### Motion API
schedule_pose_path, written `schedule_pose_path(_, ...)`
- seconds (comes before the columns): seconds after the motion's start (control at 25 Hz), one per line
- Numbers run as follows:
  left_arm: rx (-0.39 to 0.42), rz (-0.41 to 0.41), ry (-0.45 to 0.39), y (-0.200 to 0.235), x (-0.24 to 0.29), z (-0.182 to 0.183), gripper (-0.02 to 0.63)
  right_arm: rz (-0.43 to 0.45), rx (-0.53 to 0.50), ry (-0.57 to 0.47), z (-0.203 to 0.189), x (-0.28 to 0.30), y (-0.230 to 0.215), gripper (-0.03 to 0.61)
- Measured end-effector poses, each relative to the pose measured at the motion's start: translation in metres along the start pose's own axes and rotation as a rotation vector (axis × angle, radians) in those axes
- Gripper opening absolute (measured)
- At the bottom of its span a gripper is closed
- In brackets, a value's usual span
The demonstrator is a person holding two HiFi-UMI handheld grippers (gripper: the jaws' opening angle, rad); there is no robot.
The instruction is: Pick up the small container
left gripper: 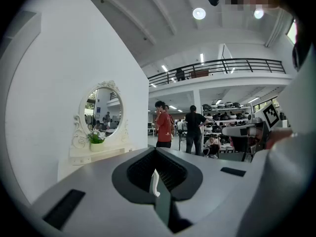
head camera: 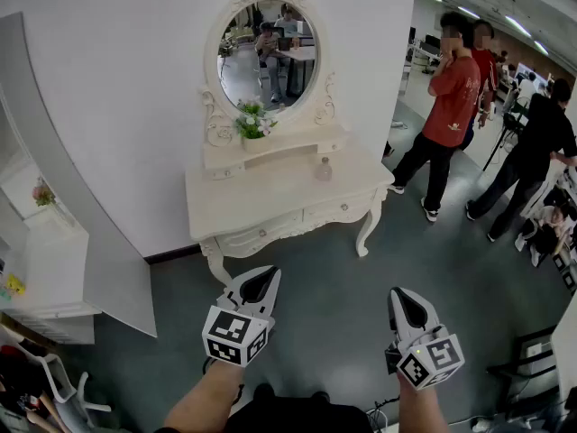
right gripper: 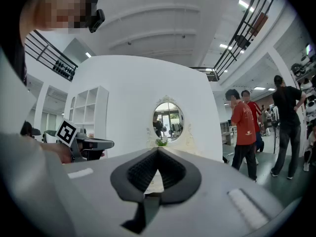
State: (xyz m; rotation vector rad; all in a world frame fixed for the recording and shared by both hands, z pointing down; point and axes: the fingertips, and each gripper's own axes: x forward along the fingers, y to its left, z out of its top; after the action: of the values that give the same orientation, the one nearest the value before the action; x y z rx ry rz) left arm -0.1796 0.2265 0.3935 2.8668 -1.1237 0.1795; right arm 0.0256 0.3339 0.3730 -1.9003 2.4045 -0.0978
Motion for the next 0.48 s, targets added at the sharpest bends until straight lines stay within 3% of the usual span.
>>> schedule_pose_path(0.48,-0.024,0.023,0.009,-0.029,0.011,-0.006,0.000,0.014,0.003,-0.010,0.001,-0.024,-0.026,0.006)
